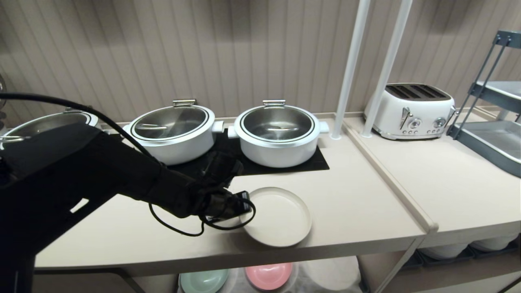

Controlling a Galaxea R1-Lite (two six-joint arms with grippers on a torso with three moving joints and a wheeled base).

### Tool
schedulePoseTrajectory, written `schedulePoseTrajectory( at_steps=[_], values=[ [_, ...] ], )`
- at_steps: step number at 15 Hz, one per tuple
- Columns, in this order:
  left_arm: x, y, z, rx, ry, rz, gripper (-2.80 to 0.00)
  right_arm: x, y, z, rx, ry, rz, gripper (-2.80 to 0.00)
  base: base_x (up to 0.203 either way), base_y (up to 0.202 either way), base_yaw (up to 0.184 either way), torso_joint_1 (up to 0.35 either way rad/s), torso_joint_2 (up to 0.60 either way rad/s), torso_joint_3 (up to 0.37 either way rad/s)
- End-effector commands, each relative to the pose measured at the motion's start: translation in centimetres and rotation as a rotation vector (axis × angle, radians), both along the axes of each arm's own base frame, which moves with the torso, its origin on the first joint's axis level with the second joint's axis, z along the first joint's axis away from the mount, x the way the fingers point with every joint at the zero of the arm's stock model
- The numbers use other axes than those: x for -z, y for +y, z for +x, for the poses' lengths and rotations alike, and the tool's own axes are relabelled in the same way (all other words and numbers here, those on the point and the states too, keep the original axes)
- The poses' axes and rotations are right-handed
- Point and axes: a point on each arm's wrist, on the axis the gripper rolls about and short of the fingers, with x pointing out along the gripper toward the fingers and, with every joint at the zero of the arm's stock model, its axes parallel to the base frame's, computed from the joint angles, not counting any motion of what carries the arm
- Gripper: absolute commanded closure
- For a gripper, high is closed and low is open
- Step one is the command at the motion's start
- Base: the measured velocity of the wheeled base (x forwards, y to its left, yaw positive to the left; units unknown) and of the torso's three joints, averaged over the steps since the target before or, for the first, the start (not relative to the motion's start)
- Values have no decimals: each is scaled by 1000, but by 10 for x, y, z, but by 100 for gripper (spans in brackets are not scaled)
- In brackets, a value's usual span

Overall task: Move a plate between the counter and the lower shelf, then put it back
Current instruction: Put the plate

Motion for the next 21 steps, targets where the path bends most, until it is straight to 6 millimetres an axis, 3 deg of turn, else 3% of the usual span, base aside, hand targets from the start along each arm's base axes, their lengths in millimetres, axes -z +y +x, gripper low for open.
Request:
schedulePoseTrajectory(
  at_steps=[1, 6, 18, 19, 21],
  values=[
    [3, -6, 2, -4, 1, -6, 0, 0, 0, 0, 1, 0, 0, 0, 0, 0, 0, 0, 0, 0],
    [11, -16, 8, -7, 7, -12, 0, 0, 0, 0, 1, 0, 0, 0, 0, 0, 0, 0, 0, 0],
    [16, -19, 12, -8, 11, -9, 0, 0, 0, 0, 1, 0, 0, 0, 0, 0, 0, 0, 0, 0],
    [17, -19, 12, -7, 11, -7, -280, 0, 0, 0, 1, 0, 0, 0, 0, 0, 0, 0, 0, 0],
    [18, -19, 12, -7, 13, -5, -280, 0, 0, 0, 1, 0, 0, 0, 0, 0, 0, 0, 0, 0]
  ],
)
